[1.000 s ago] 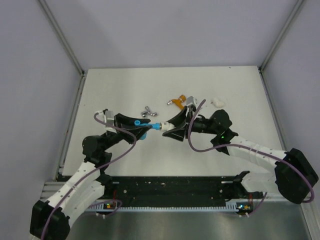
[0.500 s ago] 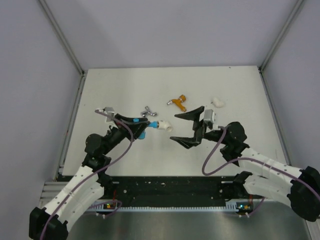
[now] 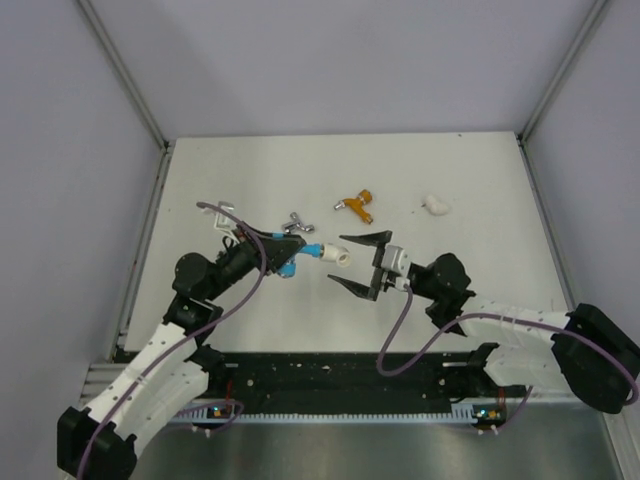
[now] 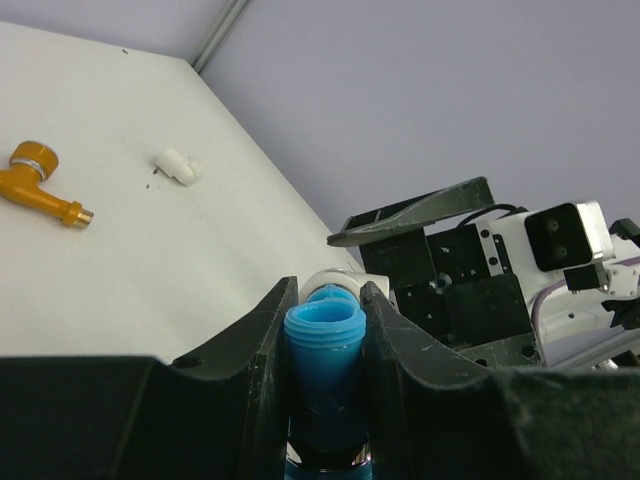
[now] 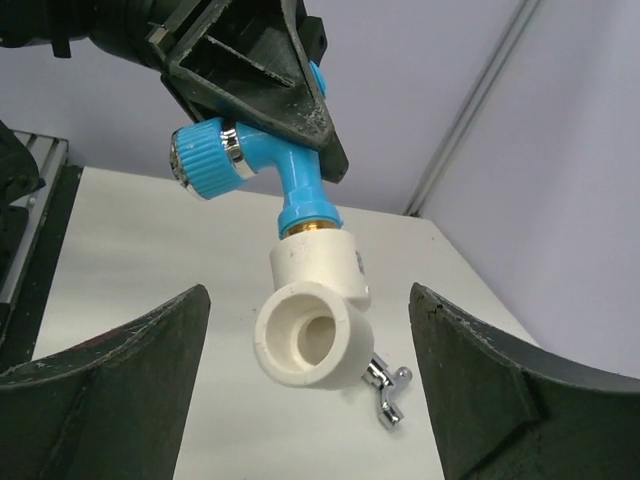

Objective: Install the water faucets

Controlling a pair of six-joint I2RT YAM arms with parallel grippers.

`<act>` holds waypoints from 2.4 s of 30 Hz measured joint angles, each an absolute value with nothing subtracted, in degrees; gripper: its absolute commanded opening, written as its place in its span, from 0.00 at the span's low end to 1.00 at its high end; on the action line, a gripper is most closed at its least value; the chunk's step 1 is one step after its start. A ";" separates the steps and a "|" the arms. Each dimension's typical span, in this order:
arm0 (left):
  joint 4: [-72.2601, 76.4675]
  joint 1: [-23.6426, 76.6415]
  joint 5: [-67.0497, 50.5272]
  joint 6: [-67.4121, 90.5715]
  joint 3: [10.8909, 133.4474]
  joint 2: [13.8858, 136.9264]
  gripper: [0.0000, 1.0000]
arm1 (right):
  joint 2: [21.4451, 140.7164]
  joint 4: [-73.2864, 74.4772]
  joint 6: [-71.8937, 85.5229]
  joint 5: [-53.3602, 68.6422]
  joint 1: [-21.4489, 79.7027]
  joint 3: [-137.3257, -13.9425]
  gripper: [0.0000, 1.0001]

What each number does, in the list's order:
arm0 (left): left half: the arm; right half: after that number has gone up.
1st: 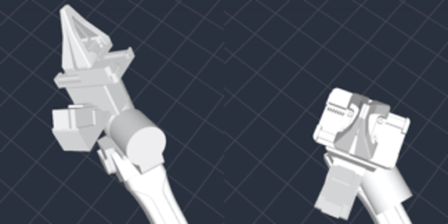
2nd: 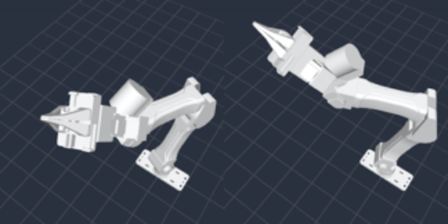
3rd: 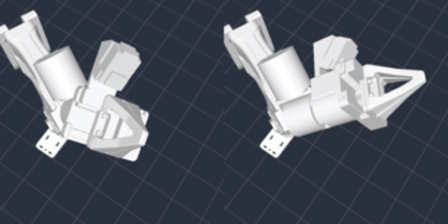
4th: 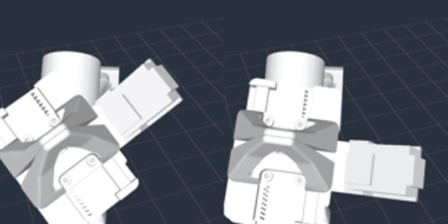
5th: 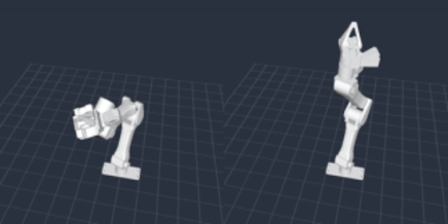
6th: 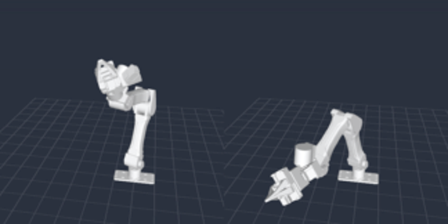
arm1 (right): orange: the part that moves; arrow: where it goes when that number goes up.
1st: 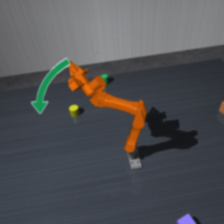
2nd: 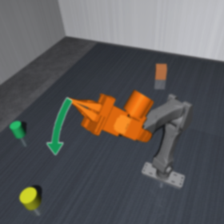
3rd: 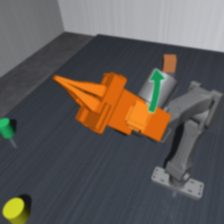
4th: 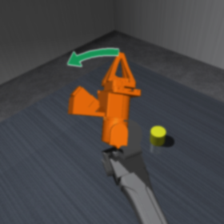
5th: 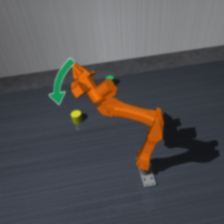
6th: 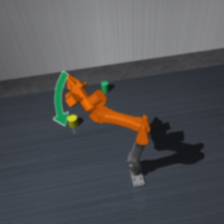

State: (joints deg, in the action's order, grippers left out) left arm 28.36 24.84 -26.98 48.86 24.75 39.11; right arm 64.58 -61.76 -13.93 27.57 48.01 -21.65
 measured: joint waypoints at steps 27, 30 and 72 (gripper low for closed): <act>47.27 24.23 -45.36 32.12 18.52 30.22 0.00 | 73.36 -51.94 28.56 54.57 40.73 -39.55 0.56; 45.36 24.23 -42.96 32.93 18.48 30.92 0.00 | 72.40 -46.59 26.02 50.65 40.01 -39.53 0.69; 24.38 24.86 -15.14 55.88 21.34 36.60 0.00 | 59.27 -44.45 -33.58 7.73 59.16 -25.47 0.91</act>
State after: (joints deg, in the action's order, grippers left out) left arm 24.38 24.86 -15.14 55.88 21.34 36.60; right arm 59.27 -44.45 -33.58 7.73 59.16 -25.47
